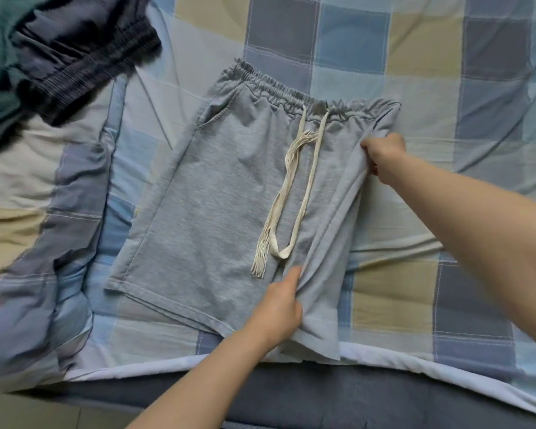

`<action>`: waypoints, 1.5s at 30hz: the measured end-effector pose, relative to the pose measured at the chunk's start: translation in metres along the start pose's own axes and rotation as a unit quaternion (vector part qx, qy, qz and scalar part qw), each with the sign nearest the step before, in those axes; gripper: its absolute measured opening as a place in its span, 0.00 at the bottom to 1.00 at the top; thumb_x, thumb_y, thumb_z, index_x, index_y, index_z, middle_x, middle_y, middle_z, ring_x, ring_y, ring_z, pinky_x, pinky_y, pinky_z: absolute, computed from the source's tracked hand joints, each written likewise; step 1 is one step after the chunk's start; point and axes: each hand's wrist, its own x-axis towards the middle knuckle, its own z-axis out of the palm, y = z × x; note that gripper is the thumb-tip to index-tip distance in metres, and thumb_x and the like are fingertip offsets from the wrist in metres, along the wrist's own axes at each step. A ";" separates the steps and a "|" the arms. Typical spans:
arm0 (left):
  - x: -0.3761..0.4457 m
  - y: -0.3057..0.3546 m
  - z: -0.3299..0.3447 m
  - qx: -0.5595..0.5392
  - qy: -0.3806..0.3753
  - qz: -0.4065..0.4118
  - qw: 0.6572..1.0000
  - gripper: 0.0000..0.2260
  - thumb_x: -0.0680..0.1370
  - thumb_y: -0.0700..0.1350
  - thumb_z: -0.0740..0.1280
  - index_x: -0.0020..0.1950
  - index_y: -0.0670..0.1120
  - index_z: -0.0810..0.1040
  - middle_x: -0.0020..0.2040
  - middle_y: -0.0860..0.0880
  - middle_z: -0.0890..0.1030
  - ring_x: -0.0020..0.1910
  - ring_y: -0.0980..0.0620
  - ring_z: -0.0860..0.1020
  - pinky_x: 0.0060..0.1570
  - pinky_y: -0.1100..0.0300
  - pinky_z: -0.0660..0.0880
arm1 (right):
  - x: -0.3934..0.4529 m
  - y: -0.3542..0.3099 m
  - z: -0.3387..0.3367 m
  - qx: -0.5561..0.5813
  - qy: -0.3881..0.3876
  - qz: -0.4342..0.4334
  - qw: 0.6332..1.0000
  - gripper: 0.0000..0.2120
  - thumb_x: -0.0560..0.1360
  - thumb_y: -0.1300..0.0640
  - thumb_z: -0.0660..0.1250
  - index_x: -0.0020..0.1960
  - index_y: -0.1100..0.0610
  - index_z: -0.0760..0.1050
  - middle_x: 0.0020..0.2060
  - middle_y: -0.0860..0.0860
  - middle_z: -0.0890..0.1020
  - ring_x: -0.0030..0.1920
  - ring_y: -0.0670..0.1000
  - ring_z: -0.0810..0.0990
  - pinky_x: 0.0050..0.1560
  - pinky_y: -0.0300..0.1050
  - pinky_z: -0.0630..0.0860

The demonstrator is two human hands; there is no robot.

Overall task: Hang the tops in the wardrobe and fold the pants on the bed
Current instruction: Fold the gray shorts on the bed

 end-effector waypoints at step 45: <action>-0.004 -0.186 -0.223 0.046 0.187 -0.242 0.951 0.09 0.80 0.45 0.62 0.42 0.42 0.69 0.52 0.35 0.77 0.54 0.38 0.74 0.46 0.53 0.64 | -0.124 0.074 0.100 0.037 -0.194 0.075 0.977 0.08 0.78 0.52 0.66 0.43 0.55 0.73 0.30 0.51 0.71 0.23 0.45 0.69 0.24 0.36 0.65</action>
